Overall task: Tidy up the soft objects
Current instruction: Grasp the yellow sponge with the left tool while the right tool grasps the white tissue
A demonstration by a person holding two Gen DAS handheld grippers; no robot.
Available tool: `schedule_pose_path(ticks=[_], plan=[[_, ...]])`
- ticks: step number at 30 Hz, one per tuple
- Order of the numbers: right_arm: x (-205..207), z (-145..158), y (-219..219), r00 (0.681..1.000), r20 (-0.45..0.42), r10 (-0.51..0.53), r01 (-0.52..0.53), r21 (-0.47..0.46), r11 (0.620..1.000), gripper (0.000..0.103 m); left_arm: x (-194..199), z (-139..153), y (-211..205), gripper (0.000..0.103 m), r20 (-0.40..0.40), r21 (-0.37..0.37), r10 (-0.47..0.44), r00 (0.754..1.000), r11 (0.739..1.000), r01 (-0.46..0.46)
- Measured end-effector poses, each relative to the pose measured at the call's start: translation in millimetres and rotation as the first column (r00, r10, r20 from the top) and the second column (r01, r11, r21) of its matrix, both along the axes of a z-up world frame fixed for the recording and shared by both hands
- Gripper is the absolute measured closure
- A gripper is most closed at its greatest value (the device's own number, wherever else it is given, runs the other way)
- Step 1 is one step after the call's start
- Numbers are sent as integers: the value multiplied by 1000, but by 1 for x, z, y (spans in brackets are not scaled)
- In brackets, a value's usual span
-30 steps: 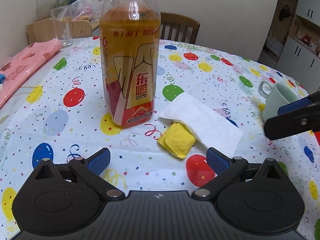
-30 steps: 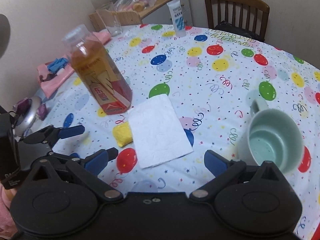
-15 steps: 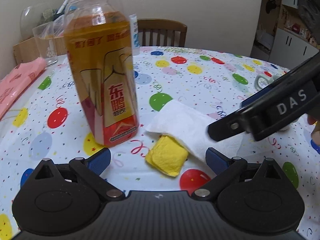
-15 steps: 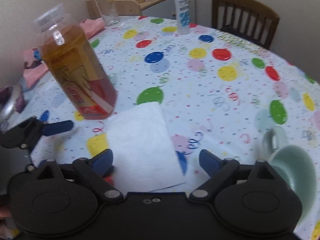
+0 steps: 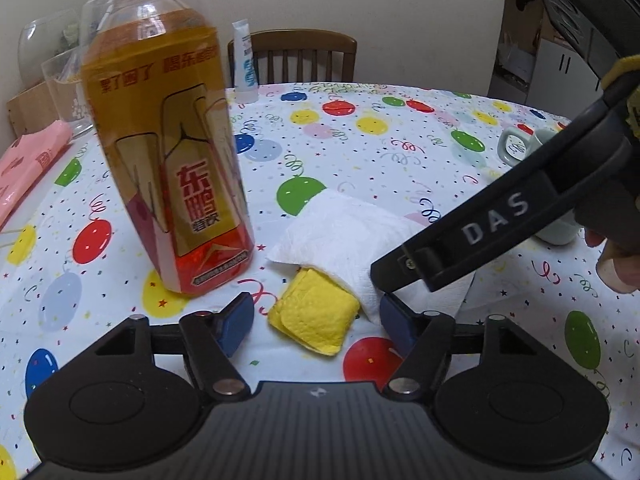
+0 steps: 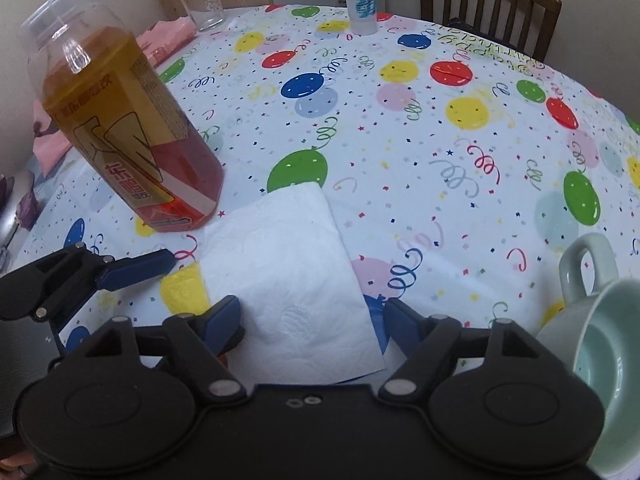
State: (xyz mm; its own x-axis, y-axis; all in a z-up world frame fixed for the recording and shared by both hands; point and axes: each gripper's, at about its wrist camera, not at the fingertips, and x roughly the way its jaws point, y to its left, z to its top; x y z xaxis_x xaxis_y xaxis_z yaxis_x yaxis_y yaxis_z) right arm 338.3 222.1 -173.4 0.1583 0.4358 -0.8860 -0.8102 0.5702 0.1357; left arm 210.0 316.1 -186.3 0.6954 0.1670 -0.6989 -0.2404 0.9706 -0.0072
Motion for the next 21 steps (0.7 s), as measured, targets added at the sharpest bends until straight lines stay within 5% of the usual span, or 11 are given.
schedule_pose_path(ticks=[14, 21], plan=[[-14, 3, 6, 997, 65, 46, -42, -57, 997, 91, 7, 1, -4, 56, -5, -3, -26, 1000, 1000, 26], [-23, 19, -9, 996, 91, -3, 3, 1, 1000, 97, 5, 2, -5, 61, -1, -14, -23, 1000, 1000, 23]])
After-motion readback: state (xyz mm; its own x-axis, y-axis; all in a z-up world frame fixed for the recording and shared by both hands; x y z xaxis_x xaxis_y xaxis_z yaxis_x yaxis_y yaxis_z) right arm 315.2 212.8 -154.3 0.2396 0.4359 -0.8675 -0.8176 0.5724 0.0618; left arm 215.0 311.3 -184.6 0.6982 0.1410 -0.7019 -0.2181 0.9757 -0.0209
